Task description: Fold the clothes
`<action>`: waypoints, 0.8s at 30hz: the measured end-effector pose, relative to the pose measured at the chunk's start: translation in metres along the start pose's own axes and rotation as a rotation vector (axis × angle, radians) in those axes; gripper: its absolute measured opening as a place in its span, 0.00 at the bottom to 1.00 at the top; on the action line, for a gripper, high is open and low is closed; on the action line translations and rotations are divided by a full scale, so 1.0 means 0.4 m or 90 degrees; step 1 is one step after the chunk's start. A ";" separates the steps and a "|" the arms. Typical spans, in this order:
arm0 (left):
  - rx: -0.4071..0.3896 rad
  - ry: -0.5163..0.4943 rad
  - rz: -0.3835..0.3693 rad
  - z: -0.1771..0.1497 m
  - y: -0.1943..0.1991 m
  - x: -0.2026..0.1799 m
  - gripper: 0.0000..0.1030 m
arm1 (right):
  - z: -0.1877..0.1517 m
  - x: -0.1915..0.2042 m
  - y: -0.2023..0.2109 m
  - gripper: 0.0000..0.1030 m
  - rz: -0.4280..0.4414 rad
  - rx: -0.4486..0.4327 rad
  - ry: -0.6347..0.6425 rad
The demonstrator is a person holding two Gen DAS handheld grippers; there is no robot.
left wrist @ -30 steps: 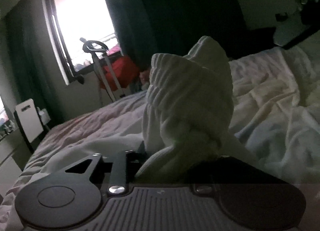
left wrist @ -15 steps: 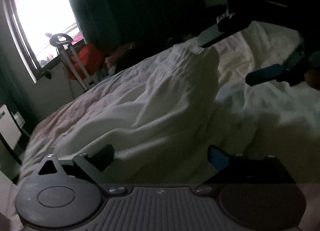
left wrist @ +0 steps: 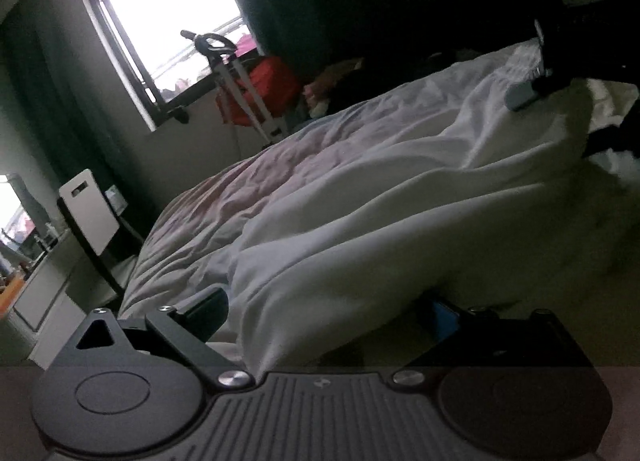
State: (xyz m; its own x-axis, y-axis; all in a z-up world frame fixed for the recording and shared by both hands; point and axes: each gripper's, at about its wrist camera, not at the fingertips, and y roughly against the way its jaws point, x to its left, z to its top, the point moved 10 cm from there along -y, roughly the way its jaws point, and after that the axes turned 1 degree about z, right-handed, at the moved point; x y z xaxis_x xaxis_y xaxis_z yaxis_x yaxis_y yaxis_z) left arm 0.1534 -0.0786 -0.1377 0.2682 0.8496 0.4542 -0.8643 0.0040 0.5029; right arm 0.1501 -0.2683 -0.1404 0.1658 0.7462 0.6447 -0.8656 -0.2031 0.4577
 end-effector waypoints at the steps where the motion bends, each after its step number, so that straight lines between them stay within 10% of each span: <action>1: -0.001 0.004 -0.002 -0.001 0.001 0.001 0.98 | 0.005 0.001 -0.003 0.66 -0.011 -0.007 0.013; 4: -0.018 -0.002 0.005 -0.004 0.017 -0.004 0.98 | 0.024 0.007 -0.005 0.39 -0.039 -0.032 0.052; 10: -0.044 0.000 0.004 0.006 -0.003 -0.009 0.98 | 0.098 0.083 0.085 0.30 0.031 -0.147 0.097; 15: -0.037 0.031 -0.007 -0.002 -0.016 0.007 0.97 | 0.117 0.016 0.112 0.30 -0.036 -0.166 0.077; 20: -0.019 0.052 0.006 -0.017 -0.018 0.023 0.98 | 0.033 -0.130 0.052 0.41 -0.096 -0.065 -0.052; 24: -0.019 0.073 0.018 -0.025 -0.010 0.041 0.98 | 0.025 -0.147 0.068 0.78 -0.069 -0.059 -0.128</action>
State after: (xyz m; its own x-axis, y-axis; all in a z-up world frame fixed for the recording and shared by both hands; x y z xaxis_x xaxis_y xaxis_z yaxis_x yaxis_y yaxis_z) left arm 0.1567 -0.0594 -0.1397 0.1942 0.9045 0.3798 -0.8834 -0.0071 0.4686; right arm 0.1216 -0.3241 -0.1599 0.3428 0.6171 0.7082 -0.8758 -0.0626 0.4785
